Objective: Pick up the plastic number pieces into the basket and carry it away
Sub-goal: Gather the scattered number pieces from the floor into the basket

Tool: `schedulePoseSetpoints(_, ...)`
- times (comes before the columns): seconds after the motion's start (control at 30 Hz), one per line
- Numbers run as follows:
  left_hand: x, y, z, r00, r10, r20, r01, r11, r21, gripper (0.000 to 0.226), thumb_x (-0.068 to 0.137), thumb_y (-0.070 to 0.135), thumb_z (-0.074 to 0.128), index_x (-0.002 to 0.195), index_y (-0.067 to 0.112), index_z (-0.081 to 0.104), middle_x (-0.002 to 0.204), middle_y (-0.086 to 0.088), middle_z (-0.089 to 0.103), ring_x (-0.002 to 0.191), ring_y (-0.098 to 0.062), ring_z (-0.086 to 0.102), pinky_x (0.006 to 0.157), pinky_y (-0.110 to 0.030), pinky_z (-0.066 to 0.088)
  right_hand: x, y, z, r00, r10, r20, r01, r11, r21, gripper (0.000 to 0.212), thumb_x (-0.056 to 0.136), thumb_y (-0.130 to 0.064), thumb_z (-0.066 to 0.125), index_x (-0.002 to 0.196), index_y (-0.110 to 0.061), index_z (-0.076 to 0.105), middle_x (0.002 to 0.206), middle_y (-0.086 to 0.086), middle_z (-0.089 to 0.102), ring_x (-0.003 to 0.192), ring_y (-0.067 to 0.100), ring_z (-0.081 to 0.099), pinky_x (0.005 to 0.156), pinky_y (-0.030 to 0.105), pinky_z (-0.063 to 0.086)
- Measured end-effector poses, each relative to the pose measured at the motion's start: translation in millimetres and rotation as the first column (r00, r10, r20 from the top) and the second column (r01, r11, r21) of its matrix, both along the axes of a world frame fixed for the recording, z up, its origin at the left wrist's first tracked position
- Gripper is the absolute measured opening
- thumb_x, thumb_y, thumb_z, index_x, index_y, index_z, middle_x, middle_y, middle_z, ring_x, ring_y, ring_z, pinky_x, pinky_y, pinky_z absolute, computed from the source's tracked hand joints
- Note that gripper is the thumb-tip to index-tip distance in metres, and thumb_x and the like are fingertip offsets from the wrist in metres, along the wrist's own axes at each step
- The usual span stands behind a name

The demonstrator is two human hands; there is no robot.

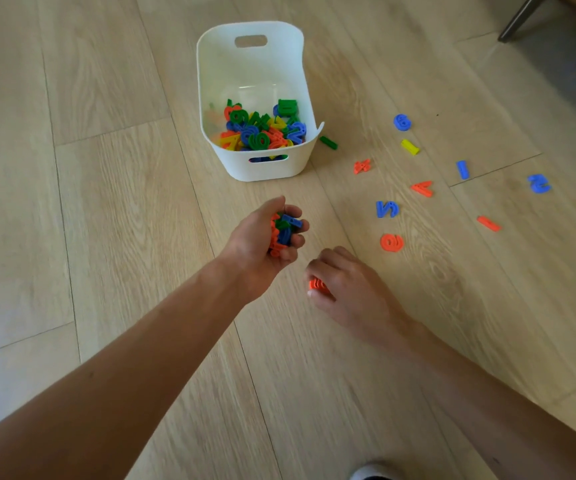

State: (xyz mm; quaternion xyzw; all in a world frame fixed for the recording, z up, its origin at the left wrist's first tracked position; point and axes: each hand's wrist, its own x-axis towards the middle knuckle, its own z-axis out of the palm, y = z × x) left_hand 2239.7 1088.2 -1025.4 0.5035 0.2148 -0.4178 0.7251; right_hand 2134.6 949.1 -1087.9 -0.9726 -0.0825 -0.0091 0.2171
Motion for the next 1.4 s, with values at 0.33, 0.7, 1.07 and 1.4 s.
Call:
schedulePoseSetpoints(0.33,67.7,-13.8,70.1,0.974,0.184,0.13,-0.177,0.982,-0.066,0.038,0.102,0.029,0.044,0.073,0.009,0.056,0.067,-0.011,0.063,0.06,-0.018,0.054,0.043,-0.016,0.039,114.0,-17.5,107.8,0.928,-0.37,0.052,0.213,0.637,0.741,0.005,0.086,-0.013,0.069,0.087,-0.008,0.072,0.075,-0.006,0.069,0.068,0.003,0.059,0.068,0.015,0.045)
schedulePoseSetpoints(0.7,160.4,-42.2,109.7,0.933,0.057,0.356,-0.212,0.886,0.413,0.027,0.098,0.029,0.037,0.1,0.005,0.049,0.104,-0.016,0.056,0.102,-0.033,0.061,0.081,-0.04,0.053,240.7,-32.0,109.6,0.912,-0.327,-0.246,0.395,0.542,0.742,0.018,0.081,-0.011,0.057,0.079,-0.023,0.07,0.08,-0.003,0.074,0.085,0.02,0.073,0.076,0.032,0.053)
schedulePoseSetpoints(1.07,160.4,-70.6,130.4,0.851,-0.215,0.479,-0.142,0.783,0.605,0.049,0.1,0.046,0.037,0.114,0.005,0.058,0.103,-0.011,0.056,0.09,-0.026,0.055,0.088,-0.04,0.054,214.4,-45.2,102.6,0.916,-0.281,-0.288,0.385,0.406,0.829,0.014,0.075,-0.013,0.071,0.078,-0.027,0.073,0.093,-0.002,0.075,0.09,0.015,0.07,0.089,0.043,0.057)
schedulePoseSetpoints(1.4,120.8,-117.1,116.7,0.677,-0.412,0.61,0.122,0.88,0.46,0.019,0.097,0.026,0.055,0.094,0.008,0.063,0.093,-0.011,0.058,0.088,-0.022,0.054,0.083,-0.034,0.045,189.8,-148.5,101.8,0.849,-0.421,-0.321,0.466,0.305,0.831,0.012,0.063,-0.013,0.066,0.068,-0.022,0.071,0.075,0.004,0.069,0.075,0.025,0.065,0.059,0.029,0.046)
